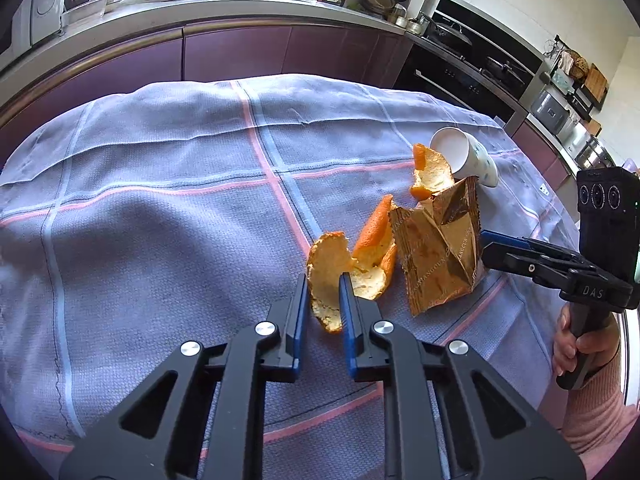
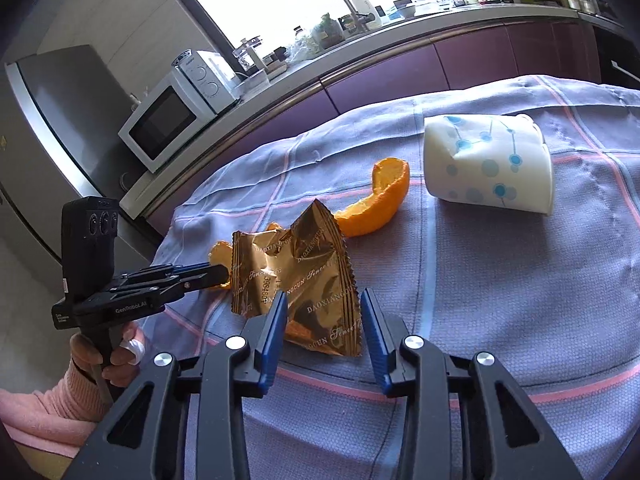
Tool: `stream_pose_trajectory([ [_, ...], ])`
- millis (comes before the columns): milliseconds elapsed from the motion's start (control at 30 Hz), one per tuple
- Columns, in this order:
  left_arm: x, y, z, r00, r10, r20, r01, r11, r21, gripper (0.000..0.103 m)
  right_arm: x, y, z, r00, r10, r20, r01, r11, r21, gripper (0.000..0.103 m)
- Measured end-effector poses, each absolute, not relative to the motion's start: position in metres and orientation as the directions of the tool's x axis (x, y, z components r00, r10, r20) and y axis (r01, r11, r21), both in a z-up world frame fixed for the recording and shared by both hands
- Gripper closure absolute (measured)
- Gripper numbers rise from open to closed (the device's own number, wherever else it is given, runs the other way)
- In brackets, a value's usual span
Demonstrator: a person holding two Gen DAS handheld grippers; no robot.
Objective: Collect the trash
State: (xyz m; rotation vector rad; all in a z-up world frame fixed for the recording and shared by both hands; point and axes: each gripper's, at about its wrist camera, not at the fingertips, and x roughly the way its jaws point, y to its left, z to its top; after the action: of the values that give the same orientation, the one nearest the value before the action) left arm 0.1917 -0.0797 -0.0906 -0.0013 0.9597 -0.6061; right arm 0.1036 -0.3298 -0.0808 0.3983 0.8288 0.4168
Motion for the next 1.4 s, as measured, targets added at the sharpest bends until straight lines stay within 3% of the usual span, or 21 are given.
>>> stream_pose_trajectory([
  [200,0.192,-0.078,-0.091,0.429,-0.481,-0.765,0.479,0.839,-0.259,0.093,0.112,-0.323,-0.079,0.585,0.545,-0.600,-0.235,0.822,0.518,0.068],
  [233,0.191,-0.077,-0.091,0.430,-0.482,-0.764,0.478,0.839,-0.261,0.093,0.112,-0.321,-0.079,0.581,0.551,-0.599,-0.246,0.820,0.516,0.072],
  [300,0.191,-0.076,-0.091,0.431,-0.484,-0.762,0.476,0.839,-0.263,0.094,0.110,-0.316,-0.078,0.574,0.559,-0.599,-0.264,0.818,0.511,0.093],
  [400,0.189,-0.073,-0.090,0.436,-0.489,-0.755,0.475,0.838,-0.268,0.096,0.105,-0.311,-0.077,0.568,0.567,-0.597,-0.282,0.815,0.506,0.097],
  [633,0.184,-0.062,-0.087,0.458,-0.485,-0.745,0.462,0.846,-0.266,0.097,0.090,-0.298,-0.070,0.542,0.622,-0.565,-0.348,0.778,0.523,0.094],
  [733,0.186,-0.057,-0.089,0.460,-0.480,-0.747,0.453,0.850,-0.267,0.097,0.087,-0.286,-0.072,0.509,0.651,-0.563,-0.383,0.757,0.530,0.076],
  [967,0.181,-0.055,-0.090,0.481,-0.464,-0.744,0.468,0.853,-0.230,0.097,0.090,-0.275,-0.074,0.483,0.675,-0.558,-0.401,0.737,0.544,0.075],
  [1100,0.182,-0.050,-0.089,0.482,-0.469,-0.740,0.463,0.853,-0.240,0.097,0.088,-0.275,-0.073,0.491,0.673,-0.553,-0.400,0.738,0.544,0.100],
  [1400,0.177,-0.028,-0.084,0.498,-0.479,-0.723,0.441,0.858,-0.265,0.098,0.080,-0.288,-0.065,0.546,0.672,-0.500,-0.382,0.731,0.565,0.102],
])
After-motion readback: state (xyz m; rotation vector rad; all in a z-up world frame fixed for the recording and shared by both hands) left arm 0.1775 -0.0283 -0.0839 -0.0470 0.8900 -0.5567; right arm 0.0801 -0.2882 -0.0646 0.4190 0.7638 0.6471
